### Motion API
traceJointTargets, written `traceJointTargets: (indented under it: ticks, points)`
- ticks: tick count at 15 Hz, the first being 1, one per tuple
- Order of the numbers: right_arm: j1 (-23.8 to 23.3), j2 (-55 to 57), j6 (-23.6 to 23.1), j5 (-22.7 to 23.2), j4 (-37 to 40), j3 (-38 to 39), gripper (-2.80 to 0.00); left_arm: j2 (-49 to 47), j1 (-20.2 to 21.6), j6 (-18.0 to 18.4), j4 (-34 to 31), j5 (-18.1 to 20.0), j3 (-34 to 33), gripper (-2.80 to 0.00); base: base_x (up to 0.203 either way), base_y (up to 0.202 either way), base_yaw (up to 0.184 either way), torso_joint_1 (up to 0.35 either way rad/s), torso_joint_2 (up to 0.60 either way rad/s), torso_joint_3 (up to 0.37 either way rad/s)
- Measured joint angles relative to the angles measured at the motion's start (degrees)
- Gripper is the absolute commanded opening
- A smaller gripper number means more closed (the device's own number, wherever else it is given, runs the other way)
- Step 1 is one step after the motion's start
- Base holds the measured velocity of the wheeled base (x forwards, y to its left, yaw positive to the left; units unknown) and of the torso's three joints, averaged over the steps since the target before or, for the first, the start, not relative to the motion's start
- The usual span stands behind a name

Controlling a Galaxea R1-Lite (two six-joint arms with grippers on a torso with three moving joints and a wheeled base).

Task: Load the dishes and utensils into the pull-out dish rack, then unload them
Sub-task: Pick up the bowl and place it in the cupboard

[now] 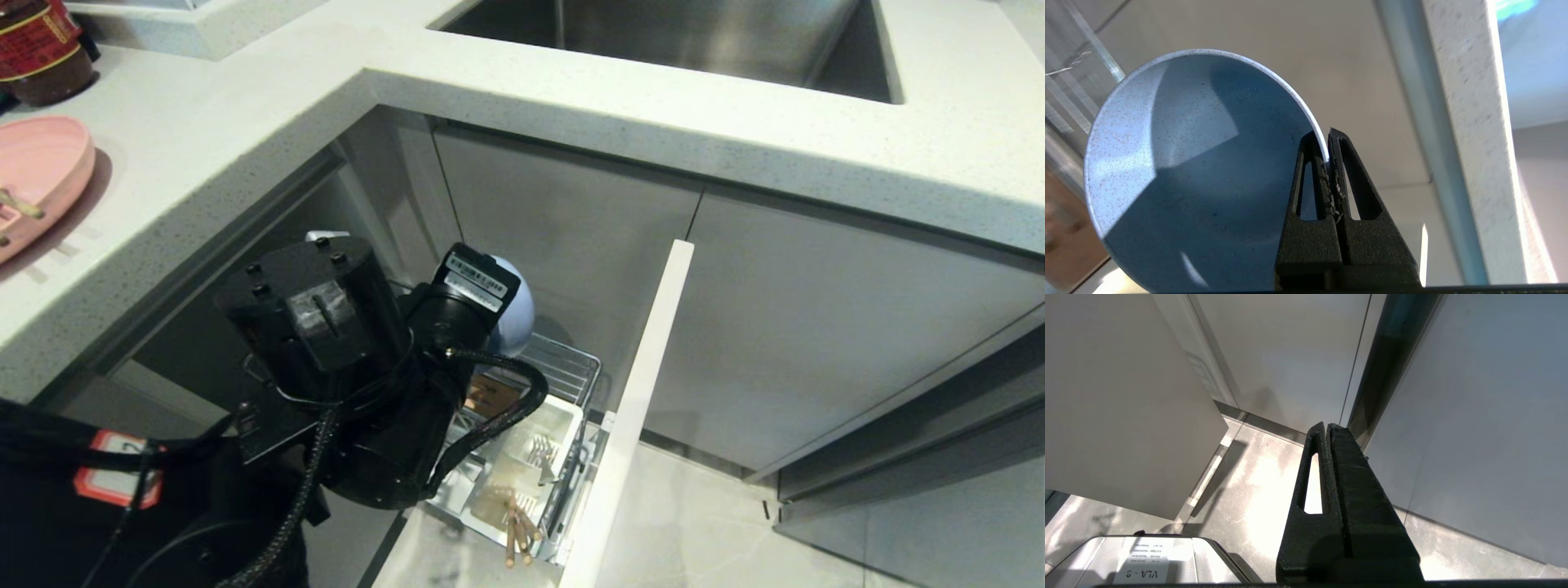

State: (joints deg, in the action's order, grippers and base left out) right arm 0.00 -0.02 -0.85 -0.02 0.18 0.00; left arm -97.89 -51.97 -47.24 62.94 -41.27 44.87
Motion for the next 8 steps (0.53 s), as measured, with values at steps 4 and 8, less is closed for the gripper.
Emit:
traceJointTargets:
  ticks: [4, 8]
  points:
    - [0.0, 0.0, 0.0, 0.0, 0.0, 0.0, -2.80, -5.5, 3.1, 0.2, 9.6, 0.3, -0.4, -2.80, 0.000, 0.000, 0.000, 0.000, 0.00, 0.000]
    - [0.0, 0.0, 0.0, 0.0, 0.0, 0.0, -2.80, -10.2, 7.2, -0.1, 13.9, 3.2, -0.5, -2.80, 0.000, 0.000, 0.000, 0.000, 0.00, 0.000]
